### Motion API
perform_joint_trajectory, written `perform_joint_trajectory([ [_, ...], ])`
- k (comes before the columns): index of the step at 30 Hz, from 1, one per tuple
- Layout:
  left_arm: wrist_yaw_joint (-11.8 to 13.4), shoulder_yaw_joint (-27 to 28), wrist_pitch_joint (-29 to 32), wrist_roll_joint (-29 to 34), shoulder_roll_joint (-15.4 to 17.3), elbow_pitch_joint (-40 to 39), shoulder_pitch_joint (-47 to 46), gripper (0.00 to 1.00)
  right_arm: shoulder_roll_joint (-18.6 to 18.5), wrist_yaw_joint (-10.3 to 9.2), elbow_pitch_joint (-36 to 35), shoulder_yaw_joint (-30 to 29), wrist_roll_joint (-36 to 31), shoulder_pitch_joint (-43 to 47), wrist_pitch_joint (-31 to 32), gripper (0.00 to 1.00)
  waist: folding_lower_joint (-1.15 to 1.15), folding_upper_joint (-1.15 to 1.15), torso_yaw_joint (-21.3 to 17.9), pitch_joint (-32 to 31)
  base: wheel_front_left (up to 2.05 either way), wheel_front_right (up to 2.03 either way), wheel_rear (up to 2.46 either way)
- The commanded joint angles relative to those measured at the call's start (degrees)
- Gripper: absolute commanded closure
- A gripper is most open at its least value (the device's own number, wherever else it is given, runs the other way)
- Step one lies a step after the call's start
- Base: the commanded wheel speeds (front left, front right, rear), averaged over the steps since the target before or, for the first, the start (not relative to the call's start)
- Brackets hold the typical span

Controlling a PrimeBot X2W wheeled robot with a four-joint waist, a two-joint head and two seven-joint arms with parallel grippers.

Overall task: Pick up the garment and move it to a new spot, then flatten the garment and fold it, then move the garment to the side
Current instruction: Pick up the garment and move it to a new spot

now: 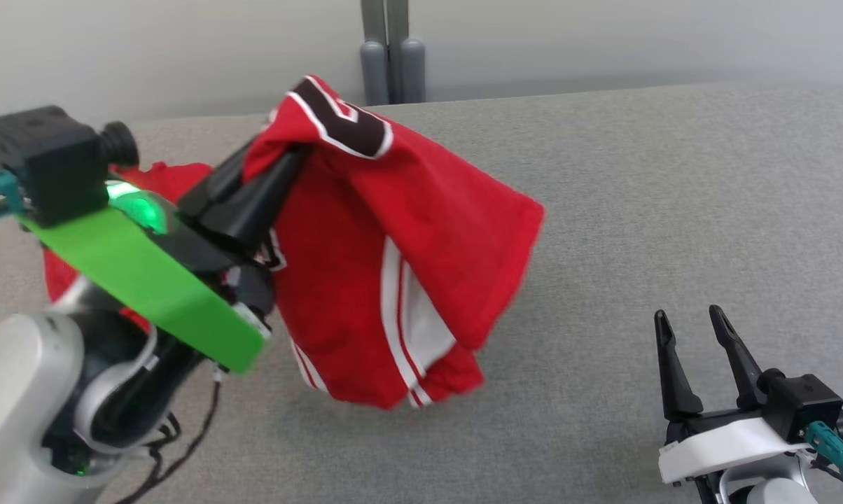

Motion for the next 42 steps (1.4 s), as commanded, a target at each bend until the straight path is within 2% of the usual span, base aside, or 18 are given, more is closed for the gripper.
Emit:
perform_joint_trajectory([
  [1,0.27,-0.98,0.34,-0.82,-1.73,-0.6,0.95,1.0,0.21,0.0,-0.36,-0.12,0.33,-0.49,-0.18,0.0,0.0,0.0,-4.97,0.54,0.0,0.0,0.0],
  [5,0.16,-4.96,2.18,-2.46,-6.23,2.24,0.26,1.0,0.59,0.0,-0.16,0.28,0.84,-1.93,-0.18,0.0,0.0,0.0,-8.87,2.46,0.0,0.0,0.0],
  [9,-1.29,-8.3,4.42,-4.24,-10.47,12.45,-1.28,1.0,0.89,0.0,0.24,0.8,1.44,-3.54,-0.18,0.0,0.0,0.0,-13.22,4.75,0.0,0.0,0.0],
  [11,-2.1,-9.63,5.3,-4.59,-12.31,20.01,-2.29,1.0,1.01,0.0,0.4,1.06,1.71,-4.34,-0.18,0.0,0.0,0.0,-15.22,5.8,0.0,0.0,0.0],
  [15,-3.76,-11.16,2.67,-2.01,-16.21,38.01,-4.39,1.0,1.11,0.0,0.92,1.98,2.65,-5.68,-0.18,0.0,0.0,0.0,-18.66,7.61,0.0,0.0,0.0],
  [19,-6.31,-11.58,-5.81,1.83,-19.45,54.32,-4.96,1.0,1.13,0.0,1.48,3.36,3.55,-6.27,-0.18,0.0,0.0,0.0,-21.24,7.93,0.0,0.0,0.0],
  [20,-6.89,-11.27,-8.24,2.24,-20.4,57.78,-4.58,0.81,1.12,0.0,1.63,3.46,3.75,-6.2,-0.18,0.0,0.0,0.0,-21.71,7.65,0.0,0.0,0.0],
  [21,-7.55,-11.47,-10.6,3.17,-21.14,60.77,-4.43,0.44,1.1,0.0,1.73,3.33,3.84,-5.97,-0.18,0.0,0.0,0.0,-21.92,7.33,0.0,0.0,0.0],
  [22,-8.05,-11.93,-12.52,4.06,-21.51,62.78,-4.38,0.44,1.09,0.0,1.78,3.13,3.79,-5.64,-0.18,0.0,0.0,0.0,-21.94,6.98,0.0,0.0,0.0],
  [23,-8.3,-12.33,-14.79,5.1,-21.95,64.87,-4.31,0.0,1.1,0.0,1.82,2.88,3.68,-5.12,-0.18,0.0,0.0,0.0,-21.8,6.49,0.0,0.0,0.0],
  [25,-7.76,-13.12,-19.59,7.66,-22.37,67.63,-4.02,0.0,1.1,0.0,1.7,2.26,3.05,-4.39,-0.18,0.0,0.0,0.0,-21.22,5.26,0.0,0.0,0.0],
  [29,-4.92,-13.05,-26.5,11.9,-22.73,68.22,-1.78,0.0,1.07,0.0,0.57,0.59,1.04,-2.77,-0.18,0.0,0.0,0.0,-19.08,2.1,0.0,0.0,0.0],
  [31,-3.48,-10.16,-27.31,12.96,-22.77,65.28,1.0,0.0,1.03,0.0,0.08,-0.17,0.1,-1.63,-0.18,0.0,0.0,0.0,-17.63,-0.07,0.0,0.0,0.0],
  [33,-0.47,-5.76,-27.41,17.41,-21.35,58.61,4.59,0.0,0.17,-0.01,-0.67,-1.33,-0.79,-0.22,-0.18,0.0,0.0,0.0,-15.75,-2.16,0.0,0.0,0.0],
  [37,3.88,1.59,-27.26,25.87,-20.41,44.79,16.47,0.0,-1.23,0.0,-2.86,-3.63,-1.84,1.99,-0.18,0.0,0.0,0.0,-11.3,-5.06,0.0,0.0,0.0],
  [40,5.37,5.43,-27.27,31.09,-20.41,37.25,24.06,0.0,-2.5,-0.01,-3.77,-4.86,-2.17,2.79,-0.18,0.0,0.0,0.0,-8.32,-5.94,0.0,0.0,0.0],
  [42,5.24,7.96,-27.27,33.37,-21.09,33.65,28.82,0.0,-2.94,-0.01,-4.14,-5.81,-2.3,3.03,-0.18,0.0,0.0,0.0,-6.39,-6.46,0.0,0.0,0.0],
])
